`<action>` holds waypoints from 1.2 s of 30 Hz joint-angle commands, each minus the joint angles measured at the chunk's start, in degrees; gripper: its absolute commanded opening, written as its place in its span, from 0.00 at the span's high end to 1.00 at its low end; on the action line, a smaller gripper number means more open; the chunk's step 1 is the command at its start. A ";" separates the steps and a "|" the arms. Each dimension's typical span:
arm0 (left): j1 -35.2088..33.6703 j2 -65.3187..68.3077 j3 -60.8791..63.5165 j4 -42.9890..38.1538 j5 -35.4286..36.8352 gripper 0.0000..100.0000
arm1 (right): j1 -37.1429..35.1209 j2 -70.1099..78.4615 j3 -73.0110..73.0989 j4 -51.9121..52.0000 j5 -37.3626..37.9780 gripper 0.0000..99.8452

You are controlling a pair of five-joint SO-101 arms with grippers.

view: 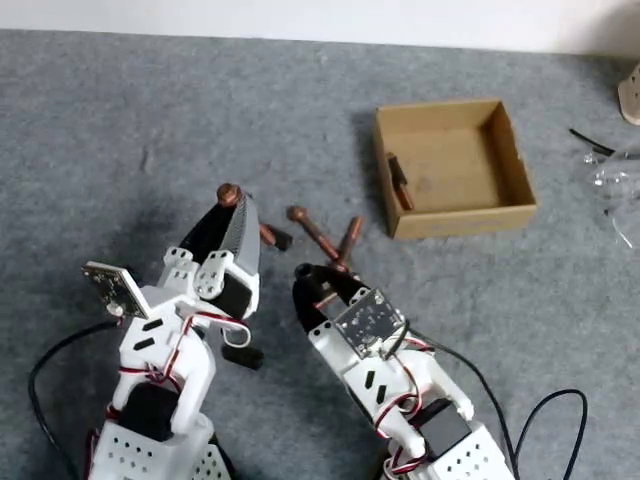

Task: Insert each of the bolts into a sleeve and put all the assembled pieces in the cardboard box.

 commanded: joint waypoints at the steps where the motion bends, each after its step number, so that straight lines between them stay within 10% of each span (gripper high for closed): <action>1: 4.18 -0.75 -3.56 -1.93 0.26 0.99 | -0.75 -1.10 5.32 -2.15 0.70 0.99; 36: 11.74 -0.75 -4.70 10.81 0.00 0.99 | 1.54 -1.19 5.23 -2.42 4.31 0.99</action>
